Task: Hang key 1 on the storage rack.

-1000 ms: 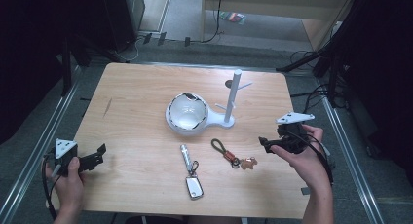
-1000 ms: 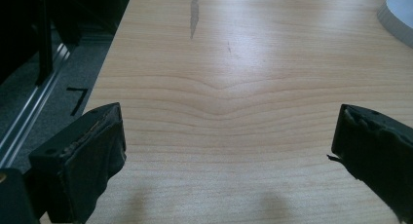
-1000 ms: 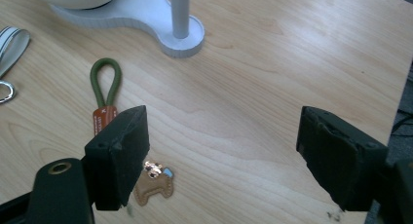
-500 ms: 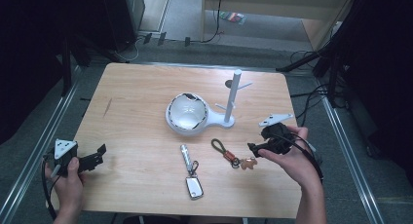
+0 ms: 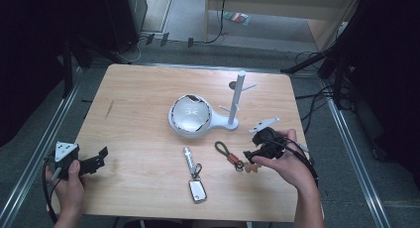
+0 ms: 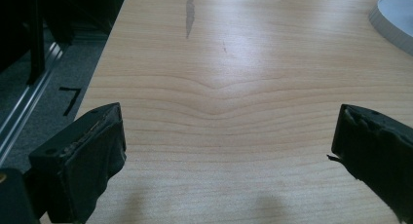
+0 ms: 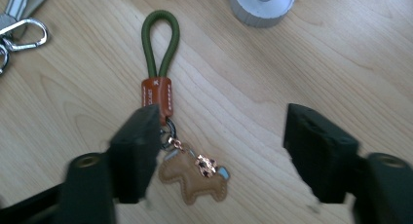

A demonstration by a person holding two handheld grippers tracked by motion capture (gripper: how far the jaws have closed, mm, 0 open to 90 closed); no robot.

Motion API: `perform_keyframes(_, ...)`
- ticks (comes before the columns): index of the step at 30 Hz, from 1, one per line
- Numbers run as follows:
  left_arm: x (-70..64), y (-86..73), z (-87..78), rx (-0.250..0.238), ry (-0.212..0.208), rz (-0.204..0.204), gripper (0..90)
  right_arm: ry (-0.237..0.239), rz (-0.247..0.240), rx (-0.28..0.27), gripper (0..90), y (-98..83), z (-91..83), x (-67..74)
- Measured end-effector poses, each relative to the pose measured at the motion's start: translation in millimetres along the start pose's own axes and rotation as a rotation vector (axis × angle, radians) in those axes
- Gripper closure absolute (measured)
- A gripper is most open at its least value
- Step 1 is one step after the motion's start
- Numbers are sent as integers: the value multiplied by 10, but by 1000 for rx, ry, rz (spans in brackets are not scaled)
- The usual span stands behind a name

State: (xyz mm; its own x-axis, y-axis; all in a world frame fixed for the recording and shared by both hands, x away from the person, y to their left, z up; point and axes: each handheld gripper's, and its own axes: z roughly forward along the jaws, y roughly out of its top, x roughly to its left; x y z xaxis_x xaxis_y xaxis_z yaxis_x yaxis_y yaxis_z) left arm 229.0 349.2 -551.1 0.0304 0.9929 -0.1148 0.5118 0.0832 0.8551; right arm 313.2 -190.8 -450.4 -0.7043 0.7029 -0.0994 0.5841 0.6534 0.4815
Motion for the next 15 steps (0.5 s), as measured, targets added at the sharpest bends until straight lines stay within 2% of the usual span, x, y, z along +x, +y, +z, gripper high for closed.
perform_keyframes(2, 1, -1, 0, 3, -3, -3, 0, 12, 27, -9, 398, 24, 30, 10)
perform_keyframes(5, 1, -1, -1, 3, -4, -3, 0, 41, 43, 14, 424, 56, 85, 24)
perform_keyframes(8, 3, -2, -1, 2, -3, -4, 0, 49, 36, 47, 462, 75, 133, 45)
perform_keyframes(11, 3, -3, -2, 0, -4, -5, 0, 54, 49, 68, 491, 103, 154, 41)
perform_keyframes(15, 3, -4, -4, 3, -5, -5, 0, 94, 50, 84, 499, 142, 151, 4)
